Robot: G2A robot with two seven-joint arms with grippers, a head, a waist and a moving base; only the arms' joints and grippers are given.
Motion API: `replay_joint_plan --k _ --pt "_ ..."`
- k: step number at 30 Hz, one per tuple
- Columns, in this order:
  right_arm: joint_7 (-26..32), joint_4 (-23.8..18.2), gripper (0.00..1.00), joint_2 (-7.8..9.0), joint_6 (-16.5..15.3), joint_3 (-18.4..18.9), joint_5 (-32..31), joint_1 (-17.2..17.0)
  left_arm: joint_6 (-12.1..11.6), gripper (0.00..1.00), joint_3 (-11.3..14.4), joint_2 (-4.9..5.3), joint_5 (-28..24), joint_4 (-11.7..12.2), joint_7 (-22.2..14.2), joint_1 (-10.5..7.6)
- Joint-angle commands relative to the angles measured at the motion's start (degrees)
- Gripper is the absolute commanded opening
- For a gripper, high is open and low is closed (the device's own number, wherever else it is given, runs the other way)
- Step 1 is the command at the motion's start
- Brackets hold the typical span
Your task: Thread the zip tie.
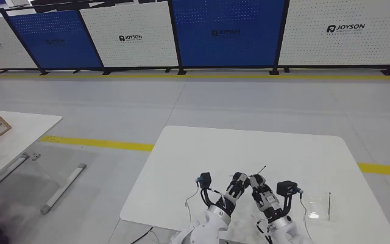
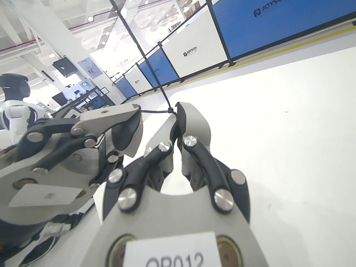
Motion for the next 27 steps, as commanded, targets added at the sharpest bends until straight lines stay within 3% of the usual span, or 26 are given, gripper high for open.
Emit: replay_joint_plan --k 1,27 --pt "-0.05 0.03 0.0 0.0 0.08 -0.02 -0.06 0.02 0.0 0.0 -0.04 -0.01 -0.12 0.08 -0.02 -0.04" --pt "1.52 1.11 0.0 0.19 -0.78 -1.2 -4.23 0.55 -3.96 0.0 -0.43 0.12 -0.64 -1.08 -0.77 0.84"
